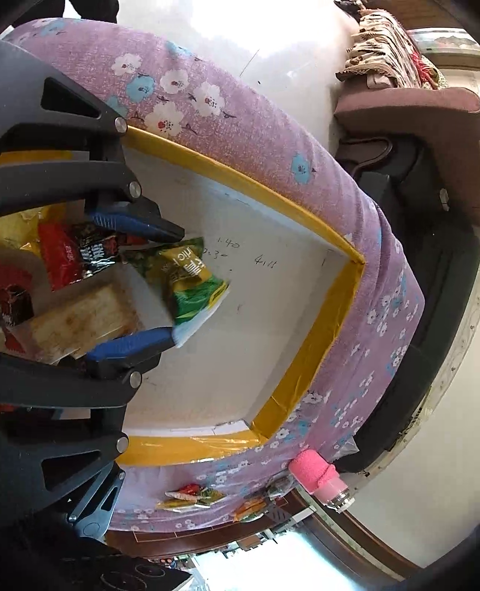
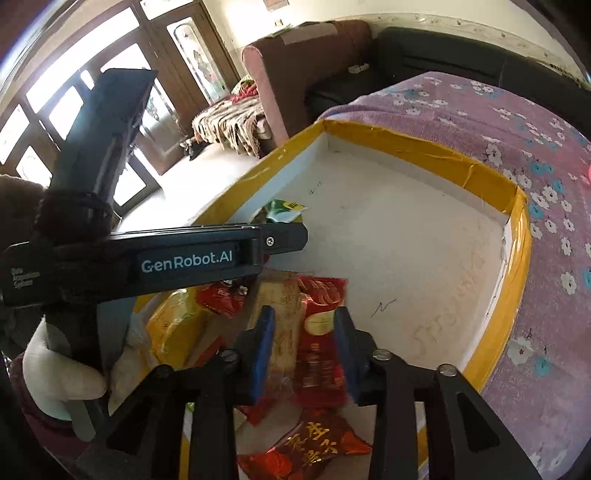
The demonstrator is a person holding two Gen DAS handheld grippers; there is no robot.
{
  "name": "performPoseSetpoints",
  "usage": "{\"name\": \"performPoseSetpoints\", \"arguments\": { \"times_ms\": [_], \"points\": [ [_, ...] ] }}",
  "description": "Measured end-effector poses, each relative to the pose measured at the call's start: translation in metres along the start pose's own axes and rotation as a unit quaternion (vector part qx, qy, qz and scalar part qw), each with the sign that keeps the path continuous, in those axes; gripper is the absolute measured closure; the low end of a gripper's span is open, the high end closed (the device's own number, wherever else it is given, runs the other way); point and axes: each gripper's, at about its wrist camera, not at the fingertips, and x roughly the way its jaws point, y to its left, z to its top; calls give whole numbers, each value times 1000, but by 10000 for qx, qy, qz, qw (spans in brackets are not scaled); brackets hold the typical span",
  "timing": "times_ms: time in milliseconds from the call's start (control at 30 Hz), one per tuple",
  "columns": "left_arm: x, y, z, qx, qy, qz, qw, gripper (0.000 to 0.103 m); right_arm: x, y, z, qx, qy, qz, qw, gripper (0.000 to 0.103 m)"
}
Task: Organize snacks
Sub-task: 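Carry the chocolate bar and green packet into the tray and open both tools, then move both open tools back toward the remaining snacks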
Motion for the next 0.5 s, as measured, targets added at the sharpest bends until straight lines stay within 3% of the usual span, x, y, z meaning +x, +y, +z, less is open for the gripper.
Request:
{"name": "performPoseSetpoints", "arguments": {
  "times_ms": [167, 400, 500],
  "points": [
    [-25, 0, -3, -159, -302, -145, 9993, 50, -25, 2, -7, -77, -290, -44, 9995, 56],
    [-66, -27, -18, -135, -706, -273, 9970, 49, -67, -20, -30, 156, -640, -44, 9978, 52],
    [-90, -56, -31, -26, -1144, -397, 9926, 28, -82, -41, -43, 389, -782, -100, 9961, 49]
  ]
}}
